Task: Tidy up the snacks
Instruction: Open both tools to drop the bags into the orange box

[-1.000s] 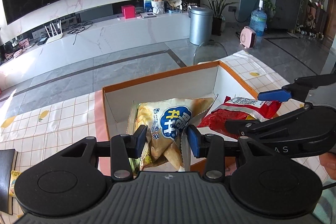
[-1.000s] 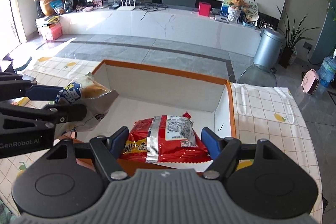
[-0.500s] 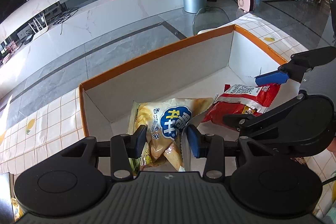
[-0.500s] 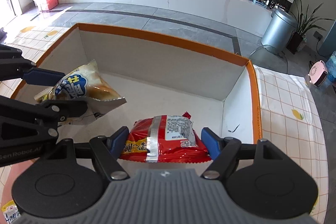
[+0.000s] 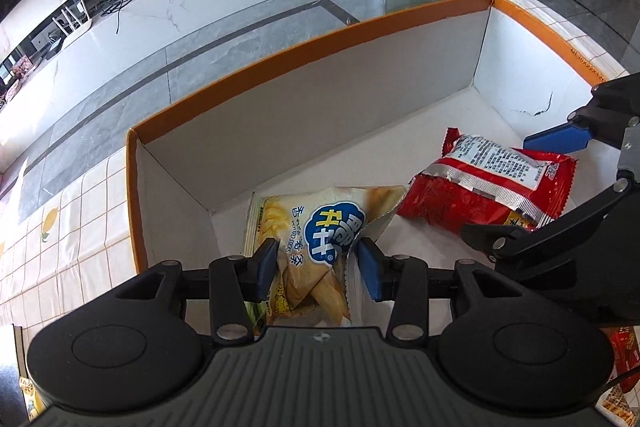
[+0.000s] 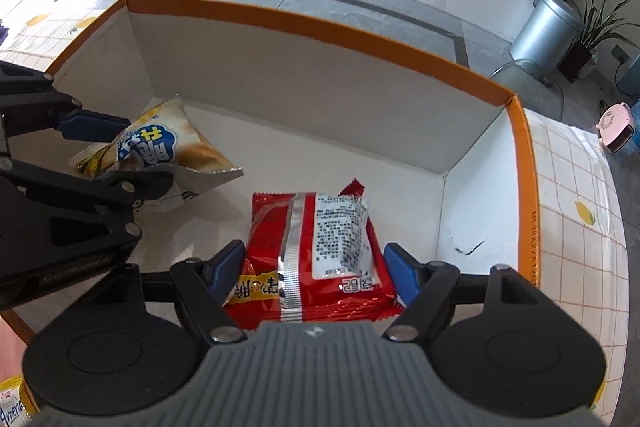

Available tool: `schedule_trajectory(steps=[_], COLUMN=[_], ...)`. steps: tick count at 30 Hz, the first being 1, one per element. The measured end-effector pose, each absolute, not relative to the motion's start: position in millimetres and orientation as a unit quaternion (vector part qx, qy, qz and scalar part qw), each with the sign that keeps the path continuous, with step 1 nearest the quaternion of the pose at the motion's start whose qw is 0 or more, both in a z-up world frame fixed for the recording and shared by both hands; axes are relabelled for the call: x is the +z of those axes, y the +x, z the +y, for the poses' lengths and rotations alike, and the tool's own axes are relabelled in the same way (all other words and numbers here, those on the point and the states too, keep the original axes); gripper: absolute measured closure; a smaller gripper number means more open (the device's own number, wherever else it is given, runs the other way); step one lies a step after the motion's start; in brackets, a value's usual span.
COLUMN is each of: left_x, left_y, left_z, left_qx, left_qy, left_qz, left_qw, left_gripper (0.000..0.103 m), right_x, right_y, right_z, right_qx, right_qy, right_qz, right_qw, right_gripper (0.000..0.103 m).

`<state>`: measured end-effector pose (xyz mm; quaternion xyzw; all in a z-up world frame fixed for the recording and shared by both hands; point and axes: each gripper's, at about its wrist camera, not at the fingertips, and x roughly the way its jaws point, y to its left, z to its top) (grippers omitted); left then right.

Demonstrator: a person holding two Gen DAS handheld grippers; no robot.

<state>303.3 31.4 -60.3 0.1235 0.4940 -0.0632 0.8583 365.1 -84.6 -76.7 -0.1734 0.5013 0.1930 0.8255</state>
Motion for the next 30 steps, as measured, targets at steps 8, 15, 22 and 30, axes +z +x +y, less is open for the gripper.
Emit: schedule_trajectory(steps=[8,15,22,30], left_x=[-57,-53,-30,1], left_y=[304,305,292,266], left_z=[28,25,23,20], left_qx=[-0.051,-0.055,-0.054,-0.041], left_qy=[0.138,0.142,0.126,0.111], left_qz=[0.501,0.501,0.467,0.422], left_qw=[0.853,0.852,0.874,0.899], left_gripper=[0.046,0.039,0.019,0.018], right_x=[-78,-78,-61,-28], right_y=[368,367,348,323], right_z=[-75,-75,-69,-80], right_qx=[0.191,0.182,0.203,0.188], right_qy=[-0.202,-0.207,-0.249,-0.240], right_qz=[0.510,0.528,0.494,0.457], right_qw=[0.814,0.803,0.808,0.836], right_gripper=[0.029,0.027,0.014,0.014])
